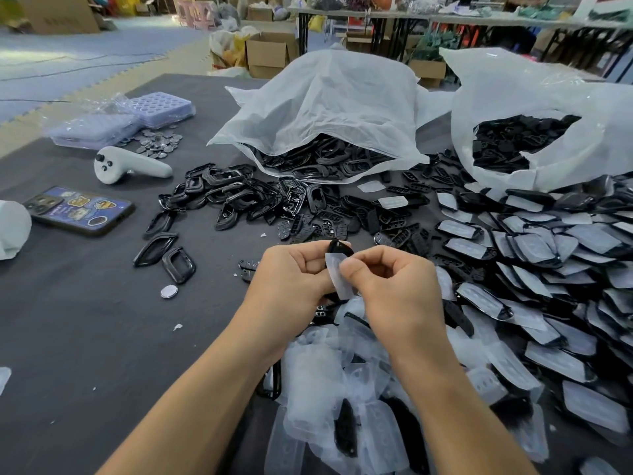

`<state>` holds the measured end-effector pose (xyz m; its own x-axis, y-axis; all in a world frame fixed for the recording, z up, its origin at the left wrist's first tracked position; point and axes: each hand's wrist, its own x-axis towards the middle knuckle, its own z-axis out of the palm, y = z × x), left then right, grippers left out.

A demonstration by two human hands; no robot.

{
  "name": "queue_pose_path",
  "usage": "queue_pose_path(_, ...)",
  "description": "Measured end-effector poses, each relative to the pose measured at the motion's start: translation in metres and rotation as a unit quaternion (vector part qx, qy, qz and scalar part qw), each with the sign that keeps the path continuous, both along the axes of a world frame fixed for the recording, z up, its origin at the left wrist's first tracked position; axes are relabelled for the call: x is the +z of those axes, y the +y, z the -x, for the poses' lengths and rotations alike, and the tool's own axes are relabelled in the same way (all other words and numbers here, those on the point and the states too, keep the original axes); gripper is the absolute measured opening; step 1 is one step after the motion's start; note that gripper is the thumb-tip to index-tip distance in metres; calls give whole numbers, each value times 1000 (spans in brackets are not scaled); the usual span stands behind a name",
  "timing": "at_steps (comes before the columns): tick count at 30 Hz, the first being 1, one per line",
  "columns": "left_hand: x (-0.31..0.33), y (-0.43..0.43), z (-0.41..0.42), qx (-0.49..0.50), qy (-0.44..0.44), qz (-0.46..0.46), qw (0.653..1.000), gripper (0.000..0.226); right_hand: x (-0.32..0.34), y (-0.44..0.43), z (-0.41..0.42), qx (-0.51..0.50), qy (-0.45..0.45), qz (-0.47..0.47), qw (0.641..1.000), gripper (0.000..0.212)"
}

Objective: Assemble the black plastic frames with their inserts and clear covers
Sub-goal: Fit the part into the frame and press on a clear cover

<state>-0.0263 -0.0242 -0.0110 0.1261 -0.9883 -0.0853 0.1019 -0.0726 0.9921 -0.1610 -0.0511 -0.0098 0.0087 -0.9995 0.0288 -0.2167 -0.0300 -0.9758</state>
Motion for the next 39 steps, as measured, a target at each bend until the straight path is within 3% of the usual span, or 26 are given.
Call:
queue_pose_path(6, 4, 1, -2, -88, 95, 2, 992, 27, 1, 8, -6, -87, 25, 66, 994, 19)
queue_pose_path(13, 3, 1, -5, -94, 168, -35, 981, 44, 0, 9, -9, -126, 63, 98, 985, 18)
queue_pose_path(17, 3, -1, -3, -92, 173, -39, 980, 45, -1, 9, -9, -140, 77, 117, 980, 17)
queue_pose_path(25, 8, 1, 5, -64, 156, -41, 985, 24, 0, 9, -9, -140, 109, 137, 975, 21)
queue_pose_path(32, 6, 0, 8, -15, 104, -25, 994, 31, 1, 7, -7, -99, 123, 101, 982, 29)
queue_pose_path(39, 7, 1, 5, -1, 86, -10, 996, 30, 2, 5, -1, -12, 59, 81, 995, 21)
